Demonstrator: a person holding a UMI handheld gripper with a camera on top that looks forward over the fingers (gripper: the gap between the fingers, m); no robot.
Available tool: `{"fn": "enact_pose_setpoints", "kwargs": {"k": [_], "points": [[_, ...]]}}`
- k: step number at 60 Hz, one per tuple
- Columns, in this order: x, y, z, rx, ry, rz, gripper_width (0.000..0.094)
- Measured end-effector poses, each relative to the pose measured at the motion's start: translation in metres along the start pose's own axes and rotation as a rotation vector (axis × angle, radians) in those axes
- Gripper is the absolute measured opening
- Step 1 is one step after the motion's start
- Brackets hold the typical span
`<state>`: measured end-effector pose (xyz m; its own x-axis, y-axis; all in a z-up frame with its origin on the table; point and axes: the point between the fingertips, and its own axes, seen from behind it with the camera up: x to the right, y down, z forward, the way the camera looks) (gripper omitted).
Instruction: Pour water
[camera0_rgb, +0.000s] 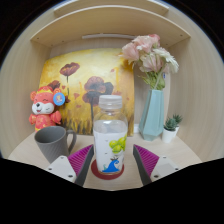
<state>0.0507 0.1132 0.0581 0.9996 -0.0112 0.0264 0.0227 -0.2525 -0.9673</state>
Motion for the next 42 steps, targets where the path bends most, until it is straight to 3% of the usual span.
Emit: {"fn": "enact_pose_setpoints", "kwargs": {"k": [28, 42], "points": [[-0.040, 0.046, -0.192, -0.097, -0.038, 0.109, 0.0820], [-0.041, 0.019, -0.258, -0.066, -0.039, 0.094, 0.0825]]}}
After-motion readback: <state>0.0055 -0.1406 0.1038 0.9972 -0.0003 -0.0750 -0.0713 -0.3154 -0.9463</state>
